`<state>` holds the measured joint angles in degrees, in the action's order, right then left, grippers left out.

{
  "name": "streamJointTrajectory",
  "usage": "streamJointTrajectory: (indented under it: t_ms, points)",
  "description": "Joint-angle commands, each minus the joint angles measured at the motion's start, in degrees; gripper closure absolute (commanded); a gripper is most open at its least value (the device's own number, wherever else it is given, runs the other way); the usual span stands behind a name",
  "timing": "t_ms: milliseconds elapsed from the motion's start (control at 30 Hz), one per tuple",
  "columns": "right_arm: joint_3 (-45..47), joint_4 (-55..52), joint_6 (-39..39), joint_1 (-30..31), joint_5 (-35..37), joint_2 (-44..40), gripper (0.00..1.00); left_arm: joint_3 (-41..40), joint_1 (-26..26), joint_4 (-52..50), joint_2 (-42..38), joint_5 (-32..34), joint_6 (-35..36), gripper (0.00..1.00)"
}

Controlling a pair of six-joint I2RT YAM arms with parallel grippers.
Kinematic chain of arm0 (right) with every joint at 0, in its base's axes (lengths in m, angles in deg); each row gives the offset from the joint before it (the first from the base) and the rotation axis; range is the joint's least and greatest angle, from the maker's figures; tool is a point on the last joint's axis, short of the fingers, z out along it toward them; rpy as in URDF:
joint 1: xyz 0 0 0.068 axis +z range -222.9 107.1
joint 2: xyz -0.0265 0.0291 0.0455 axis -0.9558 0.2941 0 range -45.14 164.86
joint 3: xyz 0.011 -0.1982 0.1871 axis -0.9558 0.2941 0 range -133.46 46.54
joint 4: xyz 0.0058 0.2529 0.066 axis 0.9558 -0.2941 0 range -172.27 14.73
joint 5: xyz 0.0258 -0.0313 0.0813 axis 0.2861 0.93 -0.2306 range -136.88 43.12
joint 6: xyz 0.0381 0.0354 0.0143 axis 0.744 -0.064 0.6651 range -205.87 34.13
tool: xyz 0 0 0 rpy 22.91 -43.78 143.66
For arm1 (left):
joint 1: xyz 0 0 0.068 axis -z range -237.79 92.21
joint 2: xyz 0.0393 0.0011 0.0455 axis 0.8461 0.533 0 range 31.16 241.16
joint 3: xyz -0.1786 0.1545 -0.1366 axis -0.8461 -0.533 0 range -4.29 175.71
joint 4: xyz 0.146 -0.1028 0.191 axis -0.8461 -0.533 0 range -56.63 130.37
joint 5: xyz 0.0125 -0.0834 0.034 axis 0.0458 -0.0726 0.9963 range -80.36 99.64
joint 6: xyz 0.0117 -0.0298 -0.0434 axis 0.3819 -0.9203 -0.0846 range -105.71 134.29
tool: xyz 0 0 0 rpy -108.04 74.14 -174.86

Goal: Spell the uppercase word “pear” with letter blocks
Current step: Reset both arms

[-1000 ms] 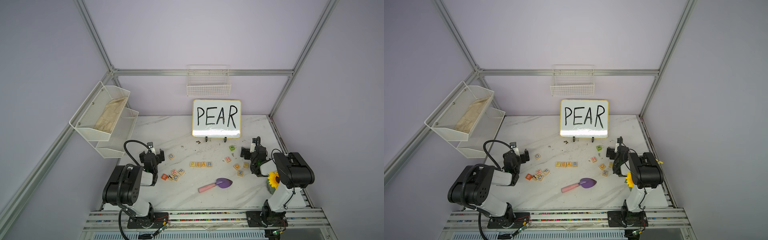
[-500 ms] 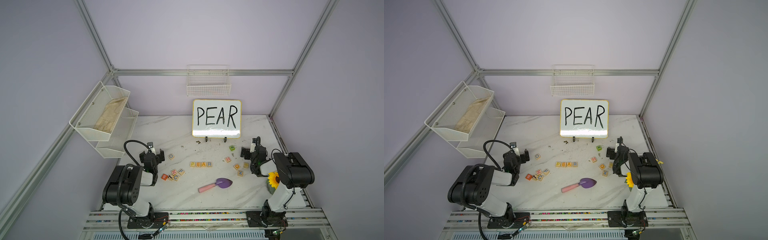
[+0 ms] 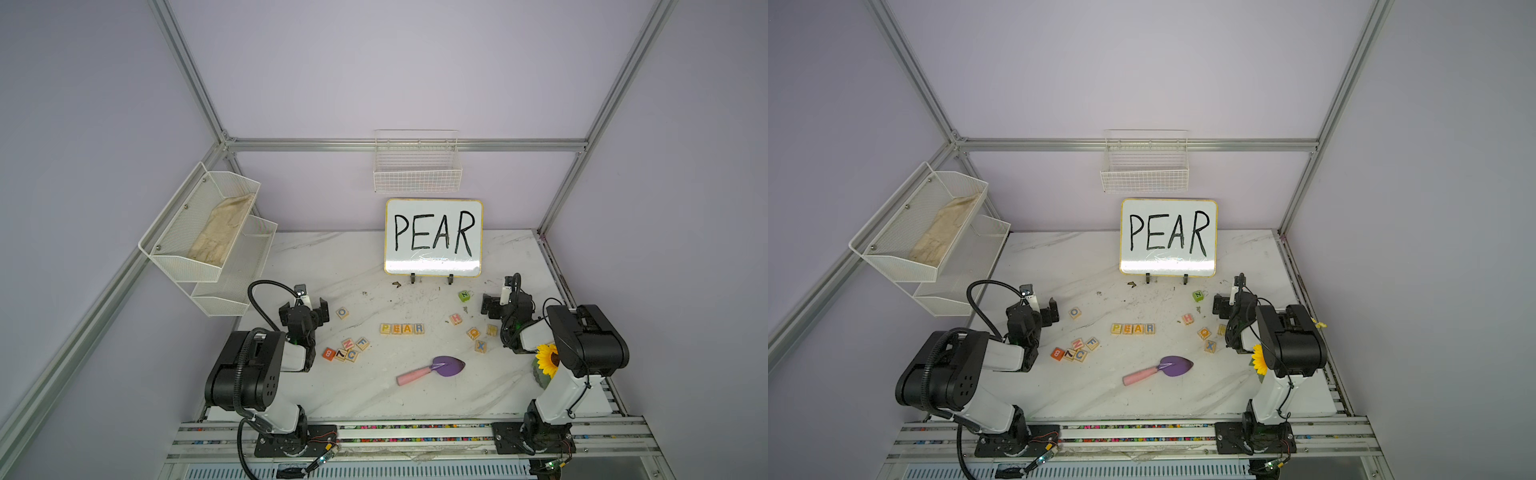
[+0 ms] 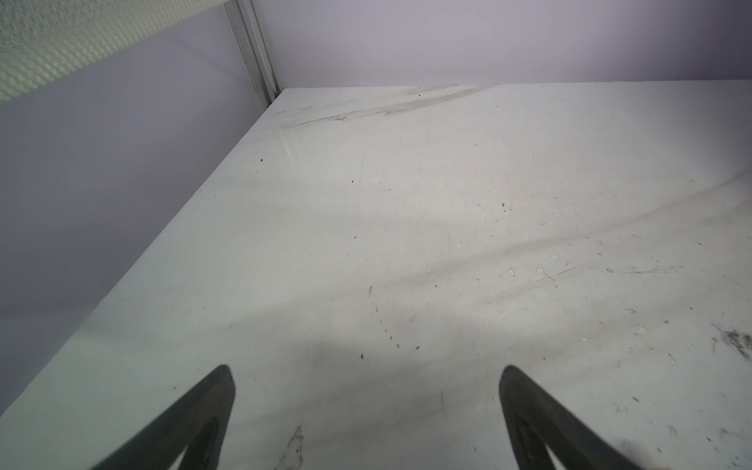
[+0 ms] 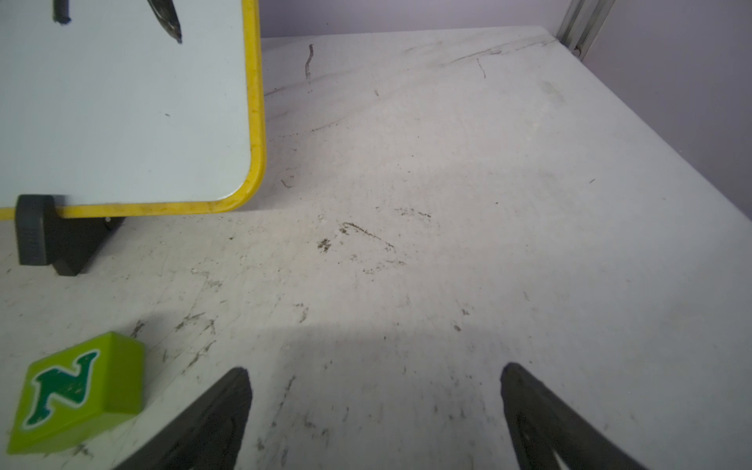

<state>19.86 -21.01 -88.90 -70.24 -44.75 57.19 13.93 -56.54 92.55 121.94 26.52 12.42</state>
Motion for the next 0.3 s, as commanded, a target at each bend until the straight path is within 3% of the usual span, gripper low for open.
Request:
streamJointTrajectory:
  t_ms: [0,267]
  points:
    - [0.0,0.32,0.24,0.31,0.42,-0.55,0.03,3.49,-0.26,2.22,-0.69,-0.19,0.12,0.0]
    - [0.07,0.32,0.26,0.28,0.42,-0.55,0.03,3.19,-0.28,3.02,-0.59,-0.29,0.28,0.0]
